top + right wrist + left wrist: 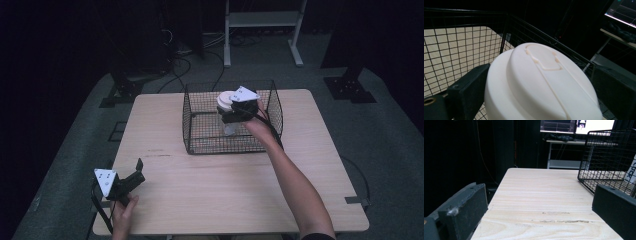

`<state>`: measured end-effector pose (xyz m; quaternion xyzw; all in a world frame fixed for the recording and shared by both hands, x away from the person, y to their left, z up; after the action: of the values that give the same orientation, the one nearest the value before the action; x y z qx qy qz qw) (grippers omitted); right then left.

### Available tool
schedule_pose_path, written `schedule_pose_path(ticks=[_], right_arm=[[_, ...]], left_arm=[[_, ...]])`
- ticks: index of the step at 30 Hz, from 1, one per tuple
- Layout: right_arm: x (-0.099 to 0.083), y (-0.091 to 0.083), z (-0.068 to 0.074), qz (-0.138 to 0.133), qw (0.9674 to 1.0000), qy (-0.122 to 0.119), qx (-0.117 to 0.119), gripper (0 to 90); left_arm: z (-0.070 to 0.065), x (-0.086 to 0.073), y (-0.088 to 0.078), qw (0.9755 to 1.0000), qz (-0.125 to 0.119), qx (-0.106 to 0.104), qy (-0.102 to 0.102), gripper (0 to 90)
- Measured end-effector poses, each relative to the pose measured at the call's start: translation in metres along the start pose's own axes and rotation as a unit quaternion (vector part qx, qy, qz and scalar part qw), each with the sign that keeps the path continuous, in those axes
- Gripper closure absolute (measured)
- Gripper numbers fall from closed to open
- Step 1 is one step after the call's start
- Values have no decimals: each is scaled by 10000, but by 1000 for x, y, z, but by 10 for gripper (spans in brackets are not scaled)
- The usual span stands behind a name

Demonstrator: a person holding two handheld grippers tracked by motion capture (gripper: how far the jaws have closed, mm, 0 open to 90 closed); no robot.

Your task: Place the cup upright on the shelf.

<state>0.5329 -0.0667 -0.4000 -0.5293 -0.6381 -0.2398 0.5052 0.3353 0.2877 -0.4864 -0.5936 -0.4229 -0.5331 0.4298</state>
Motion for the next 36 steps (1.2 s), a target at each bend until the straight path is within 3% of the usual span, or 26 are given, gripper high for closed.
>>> schedule_pose_path(ticks=[17, 24, 36], right_arm=[[24, -22, -9, -402, 9991, 167, 0, 41], [28, -35, -17, -432, 9987, 262, 45, 40], [33, -60, -34, -477, 9986, 219, 23, 41]], left_arm=[[0, 0, 0, 10000, 0, -11, 11, 0], [0, 0, -1, 10000, 4, -9, 13, 0], [0, 0, -1, 10000, 1, 1, 21, 0]])
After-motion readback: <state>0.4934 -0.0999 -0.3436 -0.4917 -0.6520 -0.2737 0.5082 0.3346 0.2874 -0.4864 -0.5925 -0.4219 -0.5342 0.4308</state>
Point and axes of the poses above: each handheld gripper's, and its own axes: y roughly forward along the jaws, x roughly out of its top, z roughly to its left, the point moved 6 cm from there along y, roughly forward along the jaws, and after that the axes turned 14 degrees about -x, right-handed, at the moved point
